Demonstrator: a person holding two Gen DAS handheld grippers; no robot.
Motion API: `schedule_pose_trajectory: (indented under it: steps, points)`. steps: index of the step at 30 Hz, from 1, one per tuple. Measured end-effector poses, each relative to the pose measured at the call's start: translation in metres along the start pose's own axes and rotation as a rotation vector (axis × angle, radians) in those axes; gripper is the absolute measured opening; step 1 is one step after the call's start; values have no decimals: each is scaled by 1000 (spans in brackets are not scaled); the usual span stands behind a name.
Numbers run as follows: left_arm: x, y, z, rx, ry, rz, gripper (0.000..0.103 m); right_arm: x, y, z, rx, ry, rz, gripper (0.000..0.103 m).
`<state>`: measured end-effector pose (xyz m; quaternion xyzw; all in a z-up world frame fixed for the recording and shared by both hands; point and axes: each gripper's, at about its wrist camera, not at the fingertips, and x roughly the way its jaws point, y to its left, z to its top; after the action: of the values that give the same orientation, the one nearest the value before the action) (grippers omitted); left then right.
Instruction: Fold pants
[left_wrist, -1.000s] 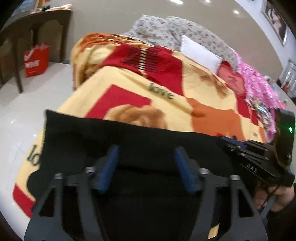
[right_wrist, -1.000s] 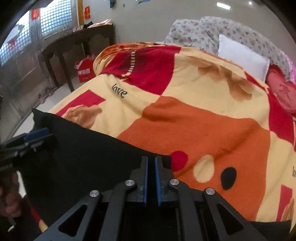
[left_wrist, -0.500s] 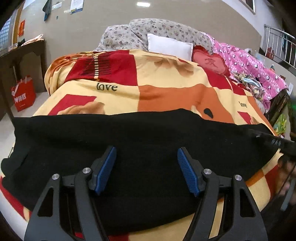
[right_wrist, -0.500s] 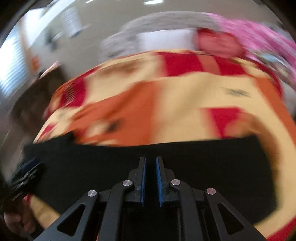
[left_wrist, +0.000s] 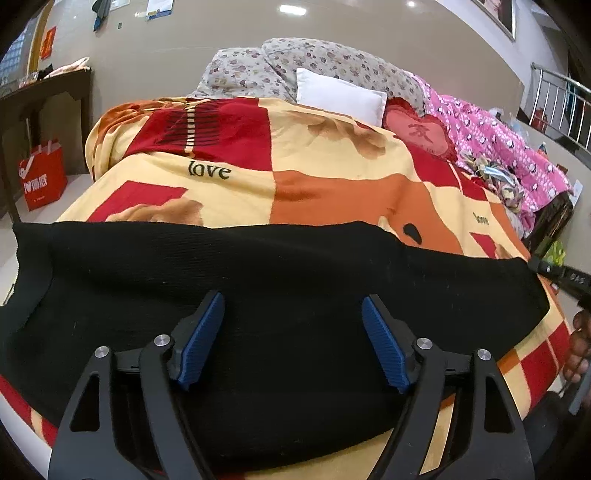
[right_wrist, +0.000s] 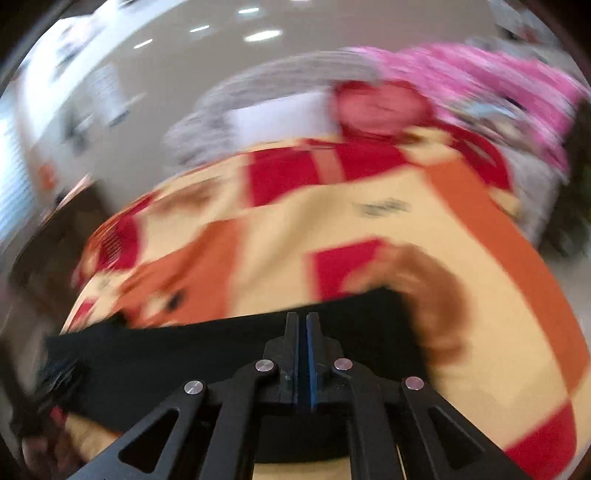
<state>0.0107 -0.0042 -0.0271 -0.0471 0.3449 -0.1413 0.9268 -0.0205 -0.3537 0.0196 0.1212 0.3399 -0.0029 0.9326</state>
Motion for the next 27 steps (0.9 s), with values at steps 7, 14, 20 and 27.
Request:
schedule_pose_trajectory:
  steps: [7, 14, 20, 27]
  points:
    - [2, -4, -1, 9, -2, 14, 78, 31, -53, -5, 76, 82, -109, 0]
    - [1, -3, -2, 12, -2, 17, 78, 23, -64, -1, 107, 98, -155, 0]
    - [1, -2, -1, 5, -5, 14, 78, 9, 36, -14, -52, 111, 31, 3]
    - [0, -1, 0, 4, -6, 20, 78, 23, 77, -46, -200, 210, 109, 2]
